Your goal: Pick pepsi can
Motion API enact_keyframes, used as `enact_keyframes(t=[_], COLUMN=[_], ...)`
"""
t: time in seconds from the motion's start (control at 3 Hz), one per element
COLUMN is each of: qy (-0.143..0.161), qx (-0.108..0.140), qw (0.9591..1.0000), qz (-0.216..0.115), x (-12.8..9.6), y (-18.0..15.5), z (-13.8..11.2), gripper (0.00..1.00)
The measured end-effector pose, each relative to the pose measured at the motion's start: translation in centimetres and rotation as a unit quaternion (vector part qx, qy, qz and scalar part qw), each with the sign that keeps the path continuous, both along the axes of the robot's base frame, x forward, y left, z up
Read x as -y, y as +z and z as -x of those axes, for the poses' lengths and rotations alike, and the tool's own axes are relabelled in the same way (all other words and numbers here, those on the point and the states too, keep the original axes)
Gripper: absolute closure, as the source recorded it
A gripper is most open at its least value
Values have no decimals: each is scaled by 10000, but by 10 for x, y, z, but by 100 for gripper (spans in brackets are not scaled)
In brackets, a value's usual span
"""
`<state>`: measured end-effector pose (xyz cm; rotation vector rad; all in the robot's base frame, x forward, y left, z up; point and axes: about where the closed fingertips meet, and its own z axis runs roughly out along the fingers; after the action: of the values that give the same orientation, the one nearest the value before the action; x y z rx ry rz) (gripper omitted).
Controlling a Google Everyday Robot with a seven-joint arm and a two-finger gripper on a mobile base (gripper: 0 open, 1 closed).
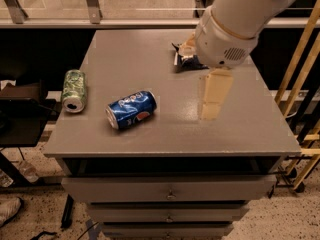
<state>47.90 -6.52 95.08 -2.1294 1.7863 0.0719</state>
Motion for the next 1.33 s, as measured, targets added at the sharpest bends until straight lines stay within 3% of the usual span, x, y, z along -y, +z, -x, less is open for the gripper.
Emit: enact_keyframes(t=[0.33, 0.67, 1.0, 1.33], qy=[757, 757, 1063, 1668], qx=[-4, -4, -18, -110], qw=[9971, 9971, 9943, 9851], qz=[-68, -68, 94, 413], x=[-55, -55, -81, -127], y=[-2, -2, -4, -18], z=[1, 1, -4, -16], gripper=[0, 0, 0, 0])
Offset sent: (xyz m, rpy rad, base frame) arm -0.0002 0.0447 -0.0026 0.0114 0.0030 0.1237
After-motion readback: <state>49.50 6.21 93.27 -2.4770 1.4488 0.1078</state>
